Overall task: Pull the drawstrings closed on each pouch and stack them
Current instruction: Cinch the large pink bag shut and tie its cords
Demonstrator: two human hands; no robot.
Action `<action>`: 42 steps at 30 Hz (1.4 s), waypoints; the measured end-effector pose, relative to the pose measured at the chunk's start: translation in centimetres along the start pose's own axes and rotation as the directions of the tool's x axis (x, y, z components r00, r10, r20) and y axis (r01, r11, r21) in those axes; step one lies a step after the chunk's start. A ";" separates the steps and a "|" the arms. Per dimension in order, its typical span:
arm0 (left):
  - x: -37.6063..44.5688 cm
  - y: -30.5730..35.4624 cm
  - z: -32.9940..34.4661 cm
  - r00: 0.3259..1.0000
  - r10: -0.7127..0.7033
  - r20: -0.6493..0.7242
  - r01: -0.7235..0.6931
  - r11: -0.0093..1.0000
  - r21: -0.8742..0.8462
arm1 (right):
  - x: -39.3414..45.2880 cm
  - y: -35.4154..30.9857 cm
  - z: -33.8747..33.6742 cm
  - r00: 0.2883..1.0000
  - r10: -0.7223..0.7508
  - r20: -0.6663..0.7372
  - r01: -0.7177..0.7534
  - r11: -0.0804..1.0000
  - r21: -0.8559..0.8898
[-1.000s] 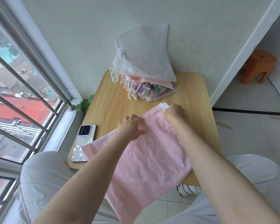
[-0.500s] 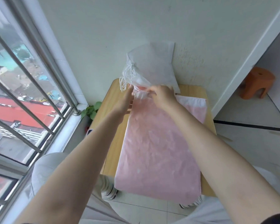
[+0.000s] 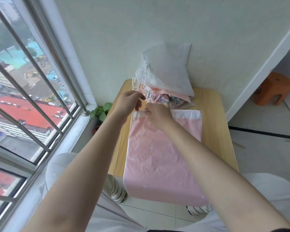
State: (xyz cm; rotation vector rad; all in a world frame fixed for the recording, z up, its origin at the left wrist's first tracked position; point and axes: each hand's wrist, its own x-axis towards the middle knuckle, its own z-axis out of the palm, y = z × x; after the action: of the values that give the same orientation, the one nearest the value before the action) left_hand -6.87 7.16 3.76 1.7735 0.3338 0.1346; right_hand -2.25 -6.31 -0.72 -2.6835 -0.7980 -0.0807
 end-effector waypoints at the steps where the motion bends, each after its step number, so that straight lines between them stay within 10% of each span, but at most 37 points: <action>1: 0.0 0.1 0.5 0.999 0.037 -0.012 -0.035 0.992 0.122 | 0.0 -0.1 0.0 1.000 0.001 0.000 -0.001 1.000 -0.020; 6: 0.6 -1.9 0.4 0.954 0.115 -0.278 0.061 0.831 0.553 | -0.6 2.5 -0.6 0.989 0.125 0.077 -0.118 0.989 -0.088; 13: 0.5 -7.1 -0.8 0.925 0.071 -0.373 0.189 0.766 0.614 | -2.9 8.4 -1.7 0.912 0.365 0.190 -0.369 0.929 -0.013; 25: 0.1 -11.3 -1.4 0.842 -0.315 -0.437 0.304 0.948 -0.097 | -5.6 10.6 -1.8 0.735 0.501 0.457 -0.608 0.786 0.117; 30: 0.2 -11.2 -2.1 0.801 -0.497 -0.334 0.362 0.846 -0.391 | -5.2 11.5 -1.7 0.623 0.471 0.625 -0.780 0.304 0.547; 36: 0.0 -10.0 -1.9 0.830 -0.517 -0.210 0.367 0.788 -0.494 | -4.6 11.1 -1.1 0.675 0.393 0.624 -0.554 -0.288 0.781; 42: 0.2 -10.1 -2.0 0.786 -0.538 -0.305 0.310 0.769 -0.559 | -4.7 11.8 -0.1 0.673 0.523 0.524 -0.276 -0.479 0.833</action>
State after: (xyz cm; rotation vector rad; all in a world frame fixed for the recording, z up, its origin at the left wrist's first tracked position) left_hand -8.78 11.06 -5.55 1.1049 0.9658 0.2706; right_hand 0.17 -18.12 -4.91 -0.9627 0.4753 0.4039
